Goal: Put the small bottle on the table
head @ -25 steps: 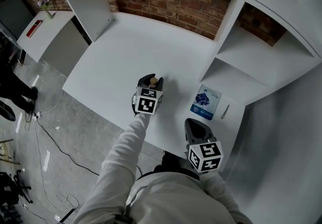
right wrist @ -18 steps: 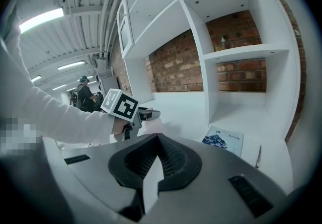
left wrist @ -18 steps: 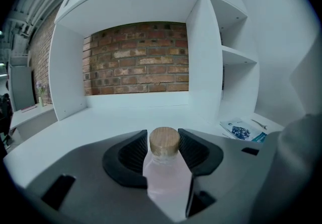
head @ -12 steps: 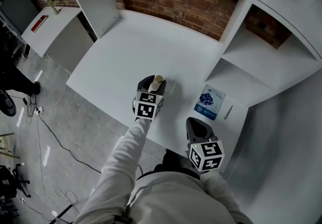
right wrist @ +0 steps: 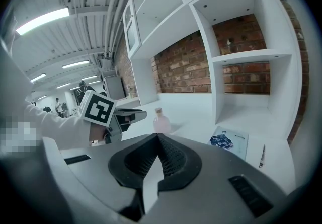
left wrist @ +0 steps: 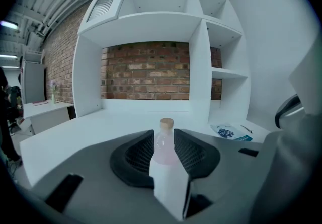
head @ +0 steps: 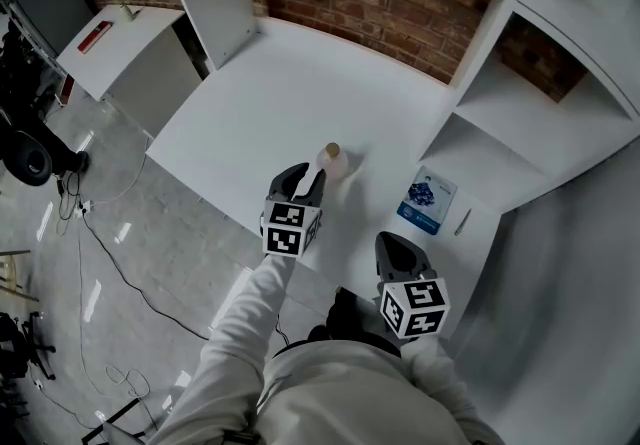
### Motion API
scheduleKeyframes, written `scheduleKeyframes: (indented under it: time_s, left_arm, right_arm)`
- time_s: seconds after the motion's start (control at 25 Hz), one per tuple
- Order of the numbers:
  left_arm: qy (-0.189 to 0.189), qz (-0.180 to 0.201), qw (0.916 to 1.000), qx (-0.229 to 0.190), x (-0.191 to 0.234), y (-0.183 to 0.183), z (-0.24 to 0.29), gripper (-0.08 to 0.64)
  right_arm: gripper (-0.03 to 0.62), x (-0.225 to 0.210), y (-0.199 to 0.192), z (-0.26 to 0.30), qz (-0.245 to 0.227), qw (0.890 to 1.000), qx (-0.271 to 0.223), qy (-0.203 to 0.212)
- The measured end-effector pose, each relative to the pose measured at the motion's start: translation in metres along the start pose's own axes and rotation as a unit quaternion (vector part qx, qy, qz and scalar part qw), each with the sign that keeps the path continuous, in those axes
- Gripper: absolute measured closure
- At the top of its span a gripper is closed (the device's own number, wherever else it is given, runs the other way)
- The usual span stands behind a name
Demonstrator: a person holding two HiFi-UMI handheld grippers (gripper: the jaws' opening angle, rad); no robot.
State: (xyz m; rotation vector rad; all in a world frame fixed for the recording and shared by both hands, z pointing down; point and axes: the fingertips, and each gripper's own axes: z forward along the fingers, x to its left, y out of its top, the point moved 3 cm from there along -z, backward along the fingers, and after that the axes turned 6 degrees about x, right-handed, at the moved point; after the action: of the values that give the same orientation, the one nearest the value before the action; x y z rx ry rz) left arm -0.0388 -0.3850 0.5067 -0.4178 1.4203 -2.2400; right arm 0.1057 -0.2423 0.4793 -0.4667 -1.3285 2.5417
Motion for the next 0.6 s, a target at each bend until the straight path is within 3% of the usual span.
scheduleKeyframes:
  time_s: [0.6]
  left_arm:
    - [0.005, -0.035, 0.9991, 0.021, 0.000, -0.046, -0.100, 0.505]
  right_arm:
    - [0.565, 0.031, -0.008, -0.014, -0.014, 1.000, -0.019, -0.005]
